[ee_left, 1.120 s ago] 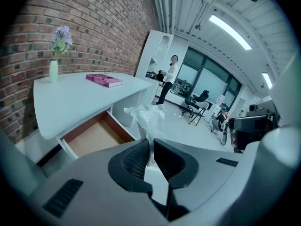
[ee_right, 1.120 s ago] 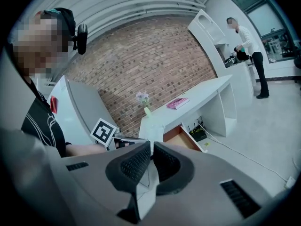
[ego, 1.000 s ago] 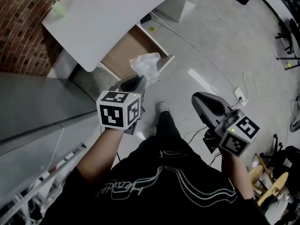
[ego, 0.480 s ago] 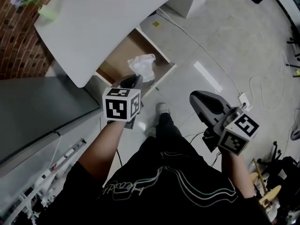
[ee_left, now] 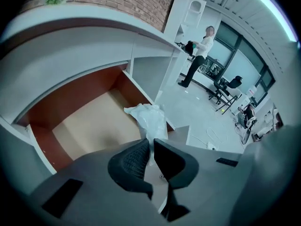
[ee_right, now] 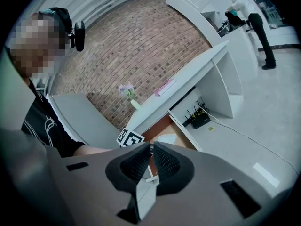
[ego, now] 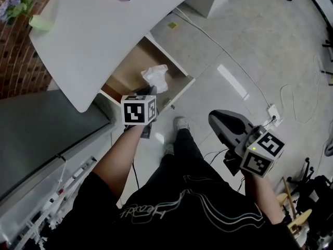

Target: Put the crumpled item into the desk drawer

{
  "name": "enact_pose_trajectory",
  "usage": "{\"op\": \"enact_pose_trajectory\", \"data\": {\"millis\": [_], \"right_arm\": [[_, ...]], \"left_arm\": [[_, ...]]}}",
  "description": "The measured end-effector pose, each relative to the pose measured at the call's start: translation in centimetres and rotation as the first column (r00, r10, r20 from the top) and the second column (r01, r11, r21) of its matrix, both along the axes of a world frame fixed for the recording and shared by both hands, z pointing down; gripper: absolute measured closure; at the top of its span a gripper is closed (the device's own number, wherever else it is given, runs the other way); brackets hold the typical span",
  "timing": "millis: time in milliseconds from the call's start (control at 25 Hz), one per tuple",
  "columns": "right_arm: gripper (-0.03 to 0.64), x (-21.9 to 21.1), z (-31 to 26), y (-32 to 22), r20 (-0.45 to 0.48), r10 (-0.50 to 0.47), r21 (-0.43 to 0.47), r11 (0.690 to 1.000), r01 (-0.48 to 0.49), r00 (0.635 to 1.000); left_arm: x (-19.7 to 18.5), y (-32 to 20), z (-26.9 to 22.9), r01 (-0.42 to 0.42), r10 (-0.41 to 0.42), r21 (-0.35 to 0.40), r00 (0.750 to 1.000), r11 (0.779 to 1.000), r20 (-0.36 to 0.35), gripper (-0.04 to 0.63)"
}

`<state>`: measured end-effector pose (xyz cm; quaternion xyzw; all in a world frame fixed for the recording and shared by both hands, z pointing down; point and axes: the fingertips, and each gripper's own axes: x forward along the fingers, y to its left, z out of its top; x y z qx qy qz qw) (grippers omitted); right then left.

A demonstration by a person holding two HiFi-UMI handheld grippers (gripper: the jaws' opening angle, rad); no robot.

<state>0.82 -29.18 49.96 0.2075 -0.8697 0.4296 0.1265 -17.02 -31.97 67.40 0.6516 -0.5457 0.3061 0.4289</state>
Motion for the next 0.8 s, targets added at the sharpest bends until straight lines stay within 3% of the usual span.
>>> {"op": "enact_pose_trajectory", "data": {"millis": [320,520,800], "right_arm": [[0.566,0.0,3.5,-0.8,-0.019,-0.005,-0.05,0.999,0.004,1.0],[0.566,0.2,6.1,-0.6,-0.034,-0.007,-0.106,0.994,0.003,0.999],[0.566,0.2,7.7,-1.2,-0.031,-0.003,-0.13,0.992,-0.001,1.0]], "left_arm": [[-1.6,-1.4,6.6,0.045,-0.045,-0.091,0.999,0.995,-0.002,0.548],[-2.2,-1.2,10.4,0.064,-0.072,-0.179,0.997,0.982,-0.038,0.548],[-2.2,-1.7,13.6,0.037,-0.045,-0.222,0.999,0.974,-0.031,0.548]]}}
